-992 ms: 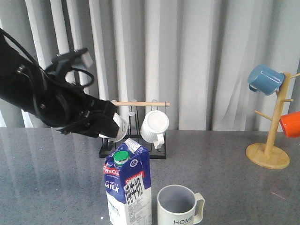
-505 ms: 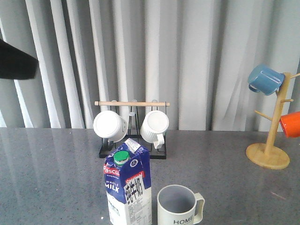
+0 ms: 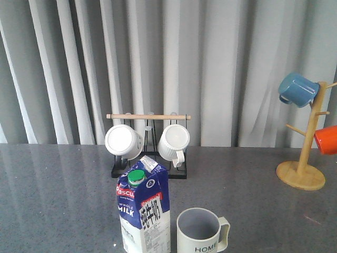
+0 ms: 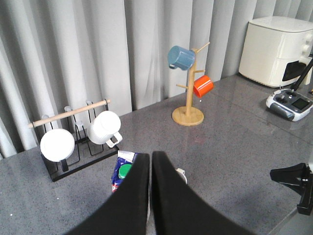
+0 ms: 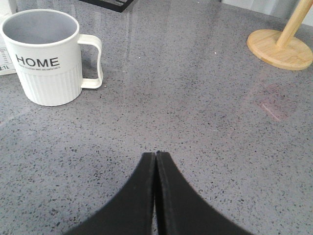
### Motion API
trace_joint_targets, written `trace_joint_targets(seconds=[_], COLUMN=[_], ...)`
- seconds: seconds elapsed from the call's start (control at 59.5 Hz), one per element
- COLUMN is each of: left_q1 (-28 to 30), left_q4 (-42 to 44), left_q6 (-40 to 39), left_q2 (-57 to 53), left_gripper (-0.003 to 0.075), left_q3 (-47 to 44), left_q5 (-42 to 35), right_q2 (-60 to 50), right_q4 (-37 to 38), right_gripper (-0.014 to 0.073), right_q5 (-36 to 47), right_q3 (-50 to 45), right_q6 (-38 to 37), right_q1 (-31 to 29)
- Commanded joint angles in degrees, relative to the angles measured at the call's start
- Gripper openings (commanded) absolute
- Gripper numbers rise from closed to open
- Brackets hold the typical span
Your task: Place milk next to cup
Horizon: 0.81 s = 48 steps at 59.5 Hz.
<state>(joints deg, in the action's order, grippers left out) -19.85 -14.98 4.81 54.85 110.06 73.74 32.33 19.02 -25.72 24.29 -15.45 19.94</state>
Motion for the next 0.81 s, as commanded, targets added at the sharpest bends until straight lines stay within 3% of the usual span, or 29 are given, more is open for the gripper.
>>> trace_joint_targets(seconds=[0.0, 0.185, 0.286, 0.589, 0.69, 0.791], left_q1=[-0.3, -0.3, 0.1, 5.3, 8.5, 12.8], left_q4=[-0.5, 3.5, 6.8, 9.1, 7.8, 5.5], left_q6=[0.0, 0.4, 0.4, -0.5, -1.7, -4.2], left_q2=[-0.4, -0.9, -3.9, -27.5, -36.1, -43.8], left_gripper=[-0.0007, -0.0007, -0.0007, -0.0006, -0.0006, -0.0006], left_q3=[1.0, -1.5, -13.9, -76.0, -92.4, -103.2], left_q5=[-2.0, -3.2, -9.0, -62.9, -73.7, -78.0], right_q2=[0.3, 0.3, 0.3, 0.3, 0.3, 0.3], right_q4=[1.1, 1.1, 1.1, 1.1, 1.1, 1.1], right_gripper=[-0.0004, -0.0004, -0.0004, -0.0004, -0.0004, -0.0004], right_q5=[3.8, 3.8, 3.8, 3.8, 3.8, 3.8], right_q3=[1.7, 1.7, 1.7, 1.7, 1.7, 1.7], right_q6=[-0.1, -0.1, -0.1, -0.1, -0.1, -0.1], right_q1=[-0.2, -0.2, -0.2, -0.2, -0.2, -0.2])
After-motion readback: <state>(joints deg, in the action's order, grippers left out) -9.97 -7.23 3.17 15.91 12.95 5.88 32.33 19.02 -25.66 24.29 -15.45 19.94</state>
